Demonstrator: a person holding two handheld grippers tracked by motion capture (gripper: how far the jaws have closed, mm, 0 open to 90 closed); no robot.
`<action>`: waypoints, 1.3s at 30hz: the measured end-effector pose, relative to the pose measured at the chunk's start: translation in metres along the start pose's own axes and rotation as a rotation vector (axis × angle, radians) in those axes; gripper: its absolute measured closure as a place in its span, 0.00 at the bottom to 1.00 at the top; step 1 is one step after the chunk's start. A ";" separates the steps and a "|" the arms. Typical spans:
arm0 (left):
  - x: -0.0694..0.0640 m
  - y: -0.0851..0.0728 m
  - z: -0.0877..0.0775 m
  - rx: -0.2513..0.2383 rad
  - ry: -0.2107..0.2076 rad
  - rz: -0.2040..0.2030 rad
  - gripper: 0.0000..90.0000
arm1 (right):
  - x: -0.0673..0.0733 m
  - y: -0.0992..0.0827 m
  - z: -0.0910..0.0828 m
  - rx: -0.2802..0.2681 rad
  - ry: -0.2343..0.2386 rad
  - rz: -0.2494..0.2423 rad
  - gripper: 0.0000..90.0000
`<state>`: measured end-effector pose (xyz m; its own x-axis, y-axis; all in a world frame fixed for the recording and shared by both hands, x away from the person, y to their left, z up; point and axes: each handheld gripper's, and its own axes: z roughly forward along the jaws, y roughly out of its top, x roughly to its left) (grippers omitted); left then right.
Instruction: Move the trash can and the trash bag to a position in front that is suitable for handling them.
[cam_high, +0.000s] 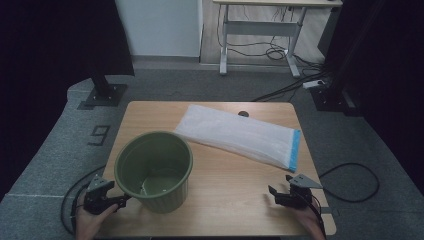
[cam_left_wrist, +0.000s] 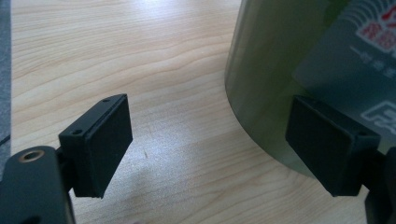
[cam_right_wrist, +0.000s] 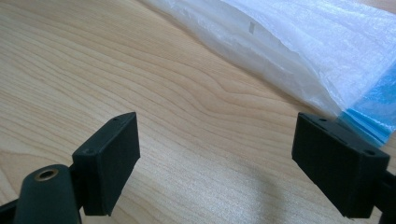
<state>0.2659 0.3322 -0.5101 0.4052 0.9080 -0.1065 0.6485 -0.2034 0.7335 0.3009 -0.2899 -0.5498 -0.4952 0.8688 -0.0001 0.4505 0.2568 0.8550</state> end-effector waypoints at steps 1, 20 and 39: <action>-0.001 -0.001 0.000 -0.003 0.000 0.005 0.15 | 0.000 0.000 0.000 0.000 0.000 -0.002 0.16; -0.037 -0.012 -0.031 -0.116 -0.166 0.062 0.13 | 0.007 0.015 0.021 -0.016 0.085 -0.066 0.16; -0.070 0.016 -0.008 -0.129 -0.200 0.218 0.12 | 0.010 0.014 0.014 -0.022 0.090 -0.059 0.16</action>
<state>0.2425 0.2680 -0.4852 0.6526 0.7554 -0.0585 0.4511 -0.3253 0.8311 0.3132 -0.2716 -0.5449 -0.5855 0.8106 -0.0047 0.4029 0.2961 0.8660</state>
